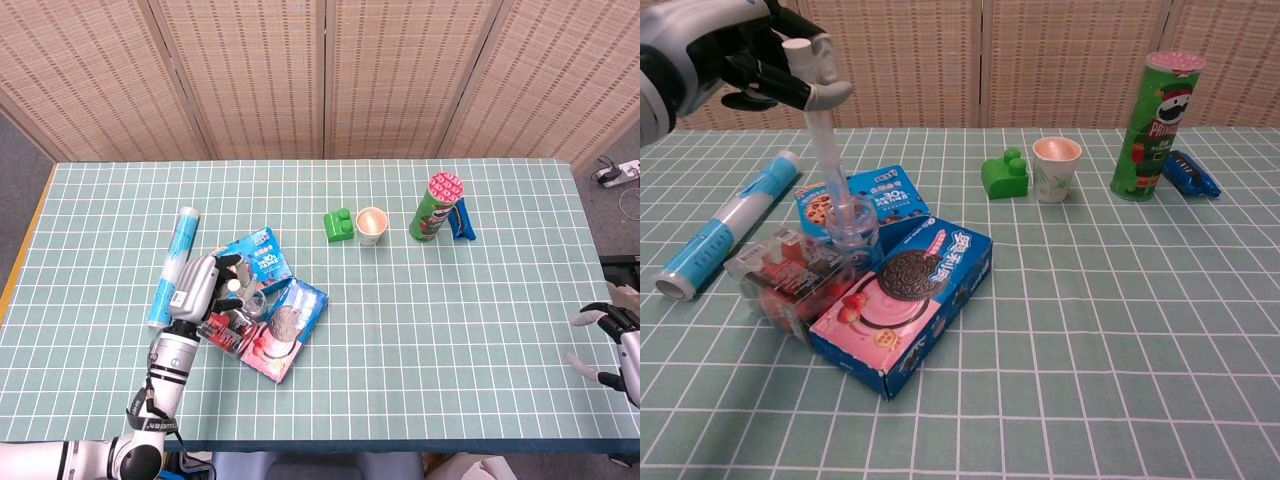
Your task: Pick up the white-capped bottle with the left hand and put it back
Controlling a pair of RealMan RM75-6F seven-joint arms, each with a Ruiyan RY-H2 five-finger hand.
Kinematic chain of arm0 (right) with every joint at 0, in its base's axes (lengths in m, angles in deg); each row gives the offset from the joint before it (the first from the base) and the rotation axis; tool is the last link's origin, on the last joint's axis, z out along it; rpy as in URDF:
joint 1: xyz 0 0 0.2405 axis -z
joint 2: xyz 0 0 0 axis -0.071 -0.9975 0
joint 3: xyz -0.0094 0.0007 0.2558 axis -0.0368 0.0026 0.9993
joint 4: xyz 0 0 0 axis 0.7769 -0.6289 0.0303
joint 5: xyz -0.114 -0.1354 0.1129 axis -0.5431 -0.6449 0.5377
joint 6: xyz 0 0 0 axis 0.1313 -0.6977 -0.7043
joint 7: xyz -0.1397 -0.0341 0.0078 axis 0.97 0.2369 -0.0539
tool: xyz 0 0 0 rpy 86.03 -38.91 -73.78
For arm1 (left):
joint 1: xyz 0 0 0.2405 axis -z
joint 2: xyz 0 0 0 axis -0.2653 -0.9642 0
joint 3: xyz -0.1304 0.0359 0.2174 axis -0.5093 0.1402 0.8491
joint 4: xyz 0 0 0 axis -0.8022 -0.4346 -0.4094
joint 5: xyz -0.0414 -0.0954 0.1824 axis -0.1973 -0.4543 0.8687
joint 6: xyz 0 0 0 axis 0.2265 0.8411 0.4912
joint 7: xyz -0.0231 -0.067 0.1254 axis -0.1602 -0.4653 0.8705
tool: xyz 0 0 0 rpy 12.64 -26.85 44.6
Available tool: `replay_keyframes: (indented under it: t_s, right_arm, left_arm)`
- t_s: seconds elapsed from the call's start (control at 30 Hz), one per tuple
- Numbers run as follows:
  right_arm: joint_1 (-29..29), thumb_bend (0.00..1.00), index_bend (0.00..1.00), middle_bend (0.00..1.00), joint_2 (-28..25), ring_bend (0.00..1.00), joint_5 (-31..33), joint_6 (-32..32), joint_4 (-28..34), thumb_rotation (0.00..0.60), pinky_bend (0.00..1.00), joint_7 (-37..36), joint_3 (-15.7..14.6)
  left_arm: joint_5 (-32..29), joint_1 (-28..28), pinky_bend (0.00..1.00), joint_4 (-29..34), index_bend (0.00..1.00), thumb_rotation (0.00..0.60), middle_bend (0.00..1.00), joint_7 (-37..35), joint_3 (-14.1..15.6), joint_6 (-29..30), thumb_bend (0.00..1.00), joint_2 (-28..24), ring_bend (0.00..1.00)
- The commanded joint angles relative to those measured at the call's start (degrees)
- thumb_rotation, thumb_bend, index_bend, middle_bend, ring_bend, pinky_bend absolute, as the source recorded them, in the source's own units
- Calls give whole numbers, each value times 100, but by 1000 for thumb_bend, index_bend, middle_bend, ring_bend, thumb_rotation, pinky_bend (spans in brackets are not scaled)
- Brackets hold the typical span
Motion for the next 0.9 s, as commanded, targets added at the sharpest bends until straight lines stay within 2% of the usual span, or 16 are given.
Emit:
replay_keyframes:
  t_s: [0.03,0.9]
  right_arm:
    - [-5,99,437,372,0,345,0,9,0,600,585,4,-1]
    - [-26,99,437,372,2,345,24,55,-4,600,585,8,-6]
  left_arm:
    - [32,10,1000,-91,853,600,1000,-7,28,-15,395,82,948]
    - [238,64,1000,-986,840,600,1000,43,98,-97,395,721,947]
